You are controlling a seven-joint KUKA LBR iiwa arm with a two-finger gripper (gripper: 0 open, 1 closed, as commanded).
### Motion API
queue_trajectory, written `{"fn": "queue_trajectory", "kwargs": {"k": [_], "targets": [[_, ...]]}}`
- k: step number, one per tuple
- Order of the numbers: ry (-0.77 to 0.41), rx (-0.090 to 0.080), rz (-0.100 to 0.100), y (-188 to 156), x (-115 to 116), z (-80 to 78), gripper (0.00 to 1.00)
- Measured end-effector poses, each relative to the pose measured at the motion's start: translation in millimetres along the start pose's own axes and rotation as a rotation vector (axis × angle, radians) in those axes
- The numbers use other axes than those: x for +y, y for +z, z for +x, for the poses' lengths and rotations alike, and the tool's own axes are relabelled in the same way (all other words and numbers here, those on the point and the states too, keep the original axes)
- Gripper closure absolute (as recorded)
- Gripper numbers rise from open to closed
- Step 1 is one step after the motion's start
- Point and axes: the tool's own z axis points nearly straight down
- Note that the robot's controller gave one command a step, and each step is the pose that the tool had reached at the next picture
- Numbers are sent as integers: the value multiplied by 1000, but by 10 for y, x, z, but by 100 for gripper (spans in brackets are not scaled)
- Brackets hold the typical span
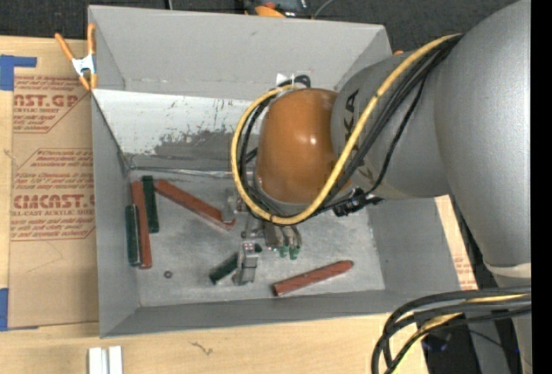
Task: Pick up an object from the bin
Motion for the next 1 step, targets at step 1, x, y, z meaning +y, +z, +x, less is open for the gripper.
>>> {"fn": "queue_trajectory", "kwargs": {"k": [1], "targets": [[10, -3, 1, 687, -382, -19, 0]]}}
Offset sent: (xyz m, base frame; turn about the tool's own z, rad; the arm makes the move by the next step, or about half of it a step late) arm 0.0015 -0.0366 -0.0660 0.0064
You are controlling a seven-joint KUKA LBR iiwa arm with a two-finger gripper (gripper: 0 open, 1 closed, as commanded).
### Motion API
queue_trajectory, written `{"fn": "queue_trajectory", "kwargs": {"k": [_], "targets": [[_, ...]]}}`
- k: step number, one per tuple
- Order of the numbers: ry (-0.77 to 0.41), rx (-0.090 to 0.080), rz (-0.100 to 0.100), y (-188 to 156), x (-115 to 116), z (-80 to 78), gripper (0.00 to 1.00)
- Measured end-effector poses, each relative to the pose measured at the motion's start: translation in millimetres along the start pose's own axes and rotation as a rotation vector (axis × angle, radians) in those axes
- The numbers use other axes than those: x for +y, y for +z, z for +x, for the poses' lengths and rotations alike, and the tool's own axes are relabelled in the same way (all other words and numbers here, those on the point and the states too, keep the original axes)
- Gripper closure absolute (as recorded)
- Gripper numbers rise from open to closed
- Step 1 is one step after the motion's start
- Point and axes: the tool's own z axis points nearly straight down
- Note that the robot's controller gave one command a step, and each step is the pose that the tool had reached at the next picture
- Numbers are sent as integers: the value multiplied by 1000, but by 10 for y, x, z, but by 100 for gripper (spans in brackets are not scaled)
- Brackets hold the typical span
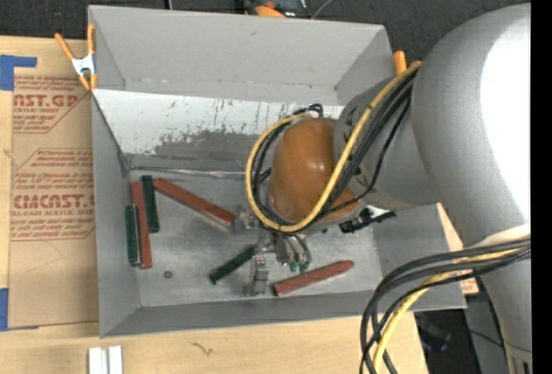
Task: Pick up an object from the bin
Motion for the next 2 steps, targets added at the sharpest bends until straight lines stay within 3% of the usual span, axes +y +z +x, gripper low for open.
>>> {"fn": "queue_trajectory", "kwargs": {"k": [1, 2], "targets": [[-4, 4, 0, -25, 21, 8, 100], [48, -8, 0, -1584, -355, -351, 100]]}}
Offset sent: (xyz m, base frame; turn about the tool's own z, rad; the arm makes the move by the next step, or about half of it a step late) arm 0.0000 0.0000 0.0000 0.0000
